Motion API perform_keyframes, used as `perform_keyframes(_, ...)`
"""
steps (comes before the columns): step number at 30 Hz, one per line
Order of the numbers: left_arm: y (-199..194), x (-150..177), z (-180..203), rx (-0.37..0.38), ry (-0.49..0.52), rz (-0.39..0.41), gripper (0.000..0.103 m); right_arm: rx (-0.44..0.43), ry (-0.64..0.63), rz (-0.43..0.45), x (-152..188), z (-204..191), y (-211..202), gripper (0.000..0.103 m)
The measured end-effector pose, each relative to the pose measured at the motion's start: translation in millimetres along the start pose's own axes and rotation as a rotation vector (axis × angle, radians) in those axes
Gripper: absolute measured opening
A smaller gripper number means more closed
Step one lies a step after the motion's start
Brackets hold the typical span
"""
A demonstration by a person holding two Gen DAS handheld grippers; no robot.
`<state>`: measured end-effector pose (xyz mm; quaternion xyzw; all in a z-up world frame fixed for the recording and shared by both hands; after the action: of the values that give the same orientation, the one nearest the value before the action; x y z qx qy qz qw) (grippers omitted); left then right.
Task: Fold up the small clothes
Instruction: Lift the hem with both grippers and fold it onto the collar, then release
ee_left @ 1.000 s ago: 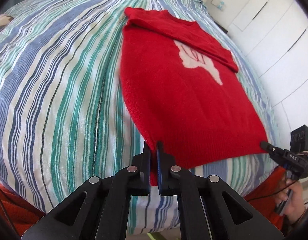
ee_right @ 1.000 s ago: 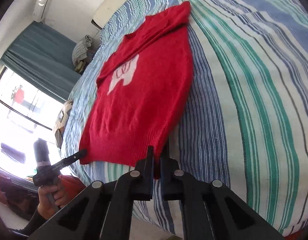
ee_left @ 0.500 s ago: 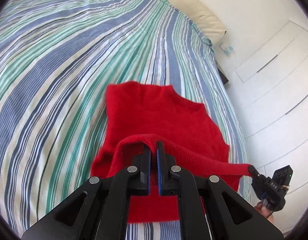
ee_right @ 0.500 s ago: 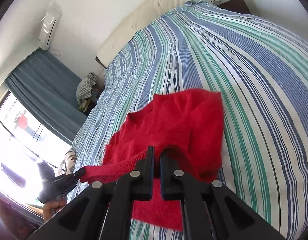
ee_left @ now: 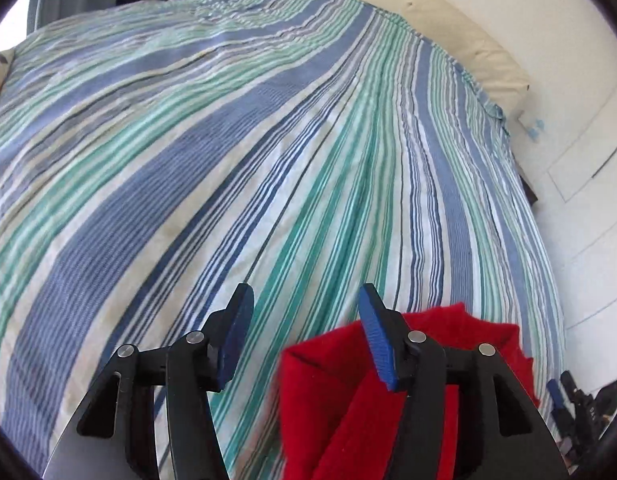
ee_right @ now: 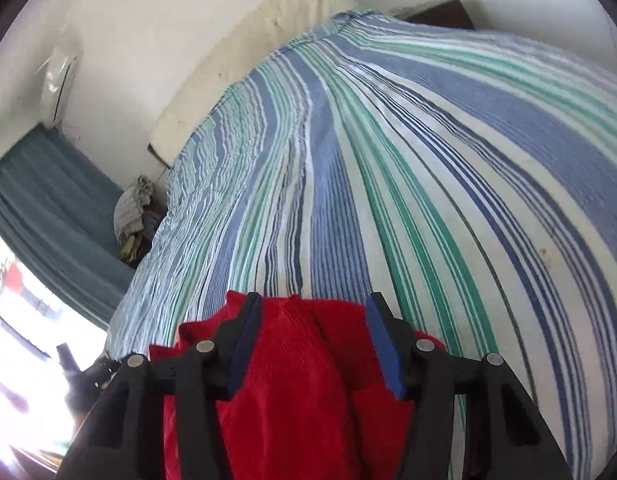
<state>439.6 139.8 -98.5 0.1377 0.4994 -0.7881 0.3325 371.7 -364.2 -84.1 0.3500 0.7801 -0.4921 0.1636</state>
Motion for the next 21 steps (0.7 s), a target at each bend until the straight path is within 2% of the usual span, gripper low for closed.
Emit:
perform_keyframes(2,-18.5,17.5,15.2,0.088,0.101,0.012,0.057,-0.031,-0.171,0.009,10.3,-25.8,-17.0,0.054)
perform_keyframes(4,-21.0,40.1,34.7,0.206,0.209,-0.044,0.066,-0.079,-0.329,-0.038,33.6,-51.5,-24.6,0.054)
perform_keyframes(5,-18.5,52.2,42.1,0.223,0.250,-0.086,0.072,-0.103,-0.393,-0.087,47.5,-61.2,-22.9,0.054)
perform_keyframes(6,-12.8,64.0,45.2,0.202,0.286,-0.121,0.073,-0.109,-0.441,-0.138,62.0,-65.8,-20.1,0.054)
perform_keyframes(7,-5.3,72.1,43.2,0.147,0.312,-0.145,0.073,-0.082,-0.479,-0.170,77.5,-64.2,-19.5,0.054)
perform_keyframes(9,6.3,79.2,23.3,-0.001,0.284,-0.183,0.072,0.018,-0.528,-0.213,101.4,-45.4,-19.1,0.054)
perform_keyframes(10,4.1,79.3,7.2,-0.038,0.238,-0.189,0.070,0.080,-0.520,-0.224,109.1,-27.1,-21.6,0.052)
perform_keyframes(11,-8.4,78.2,-7.8,-0.035,0.183,-0.179,0.070,0.110,-0.484,-0.224,113.1,-7.5,-31.2,0.048)
perform_keyframes(13,-44.4,80.4,-21.0,-0.003,0.127,-0.129,0.071,0.195,-0.420,-0.183,116.3,16.3,-63.7,0.050)
perform_keyframes(15,-82.4,95.5,-16.3,-0.008,0.170,-0.083,0.078,0.189,-0.395,-0.137,125.6,25.5,-101.2,0.053)
perform_keyframes(17,-116.7,125.2,-7.1,0.000,0.210,-0.056,0.090,0.180,-0.385,-0.111,144.5,27.6,-132.6,0.061)
perform_keyframes(21,-150.8,202.2,8.2,0.023,0.242,-0.092,0.092,0.162,-0.334,-0.099,200.6,23.8,-174.7,0.063)
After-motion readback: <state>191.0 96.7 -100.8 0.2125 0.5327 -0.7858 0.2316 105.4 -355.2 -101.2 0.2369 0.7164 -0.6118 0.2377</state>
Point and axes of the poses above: each gripper's, at about its wrist camera, not at the fingertips, and y roughly the way its jaws point, z to its right, x to its underside, the point moved 1 cm from there along y, roughly the way its jaws point, and after that the axes turned 8 degrees about x, right-handed, at the moved point
